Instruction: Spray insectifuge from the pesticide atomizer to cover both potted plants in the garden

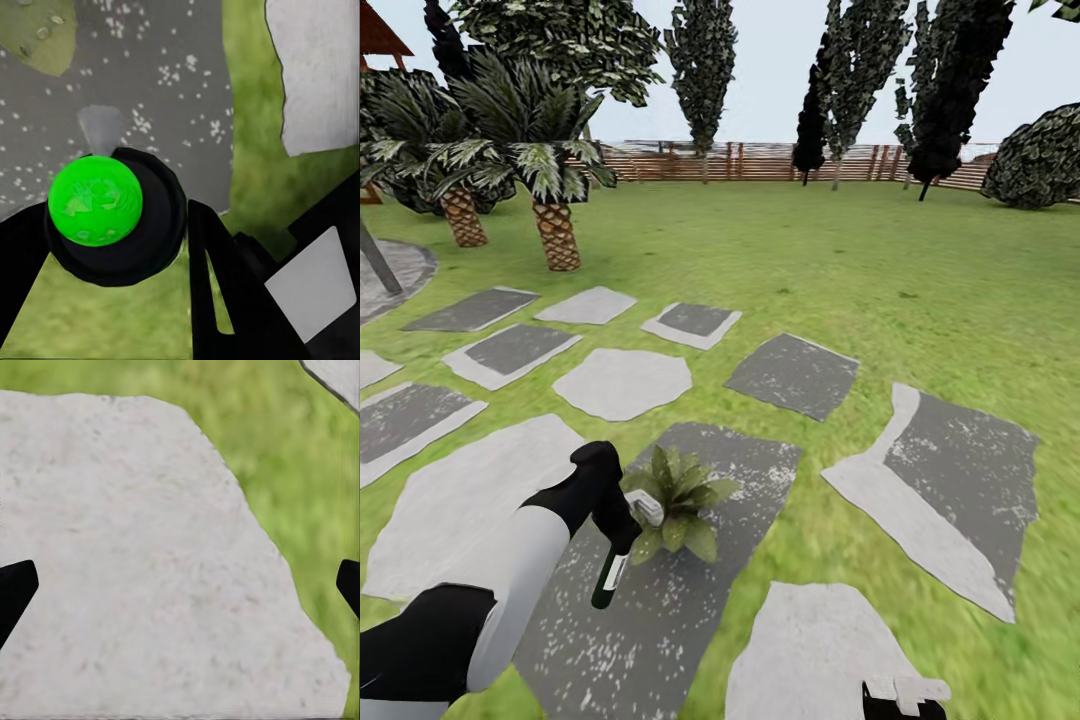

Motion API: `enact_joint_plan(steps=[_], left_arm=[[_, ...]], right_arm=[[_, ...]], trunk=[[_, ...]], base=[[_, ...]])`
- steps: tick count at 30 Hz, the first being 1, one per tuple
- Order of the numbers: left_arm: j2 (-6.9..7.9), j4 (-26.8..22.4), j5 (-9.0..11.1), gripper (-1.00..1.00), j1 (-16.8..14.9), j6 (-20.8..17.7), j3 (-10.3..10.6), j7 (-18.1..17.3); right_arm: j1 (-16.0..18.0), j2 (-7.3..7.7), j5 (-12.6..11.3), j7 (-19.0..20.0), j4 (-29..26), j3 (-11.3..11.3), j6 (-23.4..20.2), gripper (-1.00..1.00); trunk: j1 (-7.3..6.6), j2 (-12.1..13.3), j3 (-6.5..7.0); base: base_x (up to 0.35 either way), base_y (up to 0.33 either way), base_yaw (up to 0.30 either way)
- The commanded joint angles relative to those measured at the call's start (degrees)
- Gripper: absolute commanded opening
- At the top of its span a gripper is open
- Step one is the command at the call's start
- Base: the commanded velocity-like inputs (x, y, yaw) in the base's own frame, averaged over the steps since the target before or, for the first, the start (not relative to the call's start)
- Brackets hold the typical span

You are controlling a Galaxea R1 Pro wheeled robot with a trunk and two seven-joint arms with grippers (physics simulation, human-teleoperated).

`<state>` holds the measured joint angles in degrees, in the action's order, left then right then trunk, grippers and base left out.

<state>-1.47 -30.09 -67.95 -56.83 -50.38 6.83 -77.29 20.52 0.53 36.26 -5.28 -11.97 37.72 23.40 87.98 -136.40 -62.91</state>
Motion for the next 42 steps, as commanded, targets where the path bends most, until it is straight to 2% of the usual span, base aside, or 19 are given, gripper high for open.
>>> enact_joint_plan(steps=[1, 8, 19, 23, 26, 36, 42], left_arm=[[-0.05, -0.1, -0.5, -1.00, 0.0, -0.6, 0.0, -0.6], [-0.45, 0.4, -0.7, -1.00, 0.0, -0.6, -0.2, -0.4], [-0.33, 0.9, -0.6, -1.00, 0.5, -0.4, -0.2, 0.2], [-0.29, 0.9, -0.4, -1.00, 3.1, -0.4, -0.2, 1.2], [-0.36, 0.9, 0.0, -1.00, 3.8, -0.5, -0.5, 2.9], [-0.46, 0.8, 0.3, -1.00, 4.1, -0.9, -0.7, 3.5], [-1.40, 0.9, 0.6, -1.00, 4.3, -1.2, -0.7, 3.5]], right_arm=[[0.0, 0.00, 0.6, -0.3, 0.1, 0.3, 0.2, 1.00], [0.0, 0.02, 0.6, -0.3, 0.1, 0.3, 0.2, 1.00], [0.0, 0.53, 0.7, -0.2, -0.1, 0.4, 0.2, 1.00], [0.0, 0.46, 0.7, -0.2, -0.1, 0.4, 0.2, 1.00], [0.0, 0.44, 0.6, -0.2, -0.1, 0.3, 0.2, 1.00], [0.0, 0.44, 0.6, -0.2, -0.1, 0.3, 0.2, 1.00], [0.0, 0.44, 0.6, -0.2, -0.1, 0.4, 0.2, 1.00]], trunk=[[-0.04, 0.0, -0.05], [-0.04, 0.0, -0.05], [-0.04, 0.0, -0.05], [-0.04, 0.0, -0.05], [-0.04, 0.0, -0.05], [-0.04, 0.0, -0.05], [-0.04, 0.0, -0.05]], base=[[-0.265, -0.183, 0.263], [-0.209, -0.060, 0.243], [0.107, -0.001, 0.012], [0.002, 0.000, 0.000], [0.000, 0.000, 0.006], [0.000, 0.000, 0.226], [0.089, -0.108, 0.041]])
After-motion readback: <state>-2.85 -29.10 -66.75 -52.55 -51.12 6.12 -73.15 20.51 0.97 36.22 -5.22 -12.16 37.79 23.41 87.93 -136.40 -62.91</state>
